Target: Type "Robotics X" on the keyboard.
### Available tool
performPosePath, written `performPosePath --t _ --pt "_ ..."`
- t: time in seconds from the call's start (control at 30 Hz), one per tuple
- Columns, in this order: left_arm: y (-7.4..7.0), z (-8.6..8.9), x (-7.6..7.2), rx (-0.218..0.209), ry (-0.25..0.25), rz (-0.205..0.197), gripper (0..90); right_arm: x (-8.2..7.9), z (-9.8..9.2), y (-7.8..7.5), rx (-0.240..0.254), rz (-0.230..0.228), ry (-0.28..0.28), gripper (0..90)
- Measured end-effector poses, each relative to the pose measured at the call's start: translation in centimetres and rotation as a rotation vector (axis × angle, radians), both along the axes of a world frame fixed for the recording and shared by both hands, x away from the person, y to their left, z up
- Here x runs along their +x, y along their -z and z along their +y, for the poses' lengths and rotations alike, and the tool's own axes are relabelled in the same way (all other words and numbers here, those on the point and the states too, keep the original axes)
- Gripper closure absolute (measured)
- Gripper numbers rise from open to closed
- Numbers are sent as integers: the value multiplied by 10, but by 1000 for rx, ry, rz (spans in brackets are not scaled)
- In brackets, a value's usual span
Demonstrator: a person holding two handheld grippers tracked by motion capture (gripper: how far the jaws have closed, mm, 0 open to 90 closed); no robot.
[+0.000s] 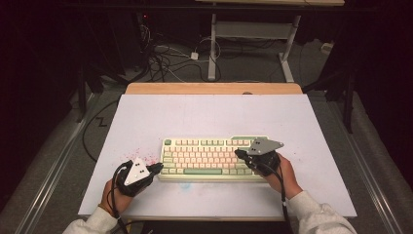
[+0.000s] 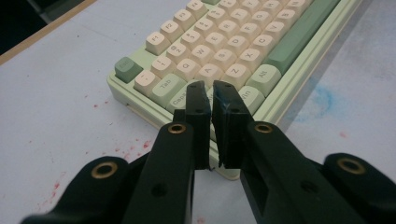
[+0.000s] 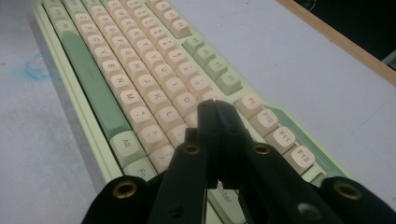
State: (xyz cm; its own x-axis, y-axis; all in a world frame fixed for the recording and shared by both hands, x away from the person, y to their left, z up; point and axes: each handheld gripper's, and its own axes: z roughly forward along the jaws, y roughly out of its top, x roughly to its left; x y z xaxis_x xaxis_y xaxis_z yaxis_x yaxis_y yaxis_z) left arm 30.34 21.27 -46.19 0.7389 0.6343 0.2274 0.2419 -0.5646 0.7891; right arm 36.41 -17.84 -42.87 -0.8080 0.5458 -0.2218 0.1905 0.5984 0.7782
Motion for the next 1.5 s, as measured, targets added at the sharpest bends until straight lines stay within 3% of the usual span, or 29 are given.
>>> performPosePath --t 0.4,0.73,1.13,1.33,1.5 --pt "3 -1 -2 9 -6 46 867 14 30 8 -37 24 -40 900" --pt "4 1 0 13 -4 58 864 24 51 13 -77 42 -54 900" --pt "5 -1 0 23 5 65 865 32 57 21 -132 49 -33 900" --pt "5 -1 1 27 3 69 865 32 62 20 -195 50 -34 900" --pt "5 -1 1 32 3 68 865 27 58 14 -142 37 -34 900"
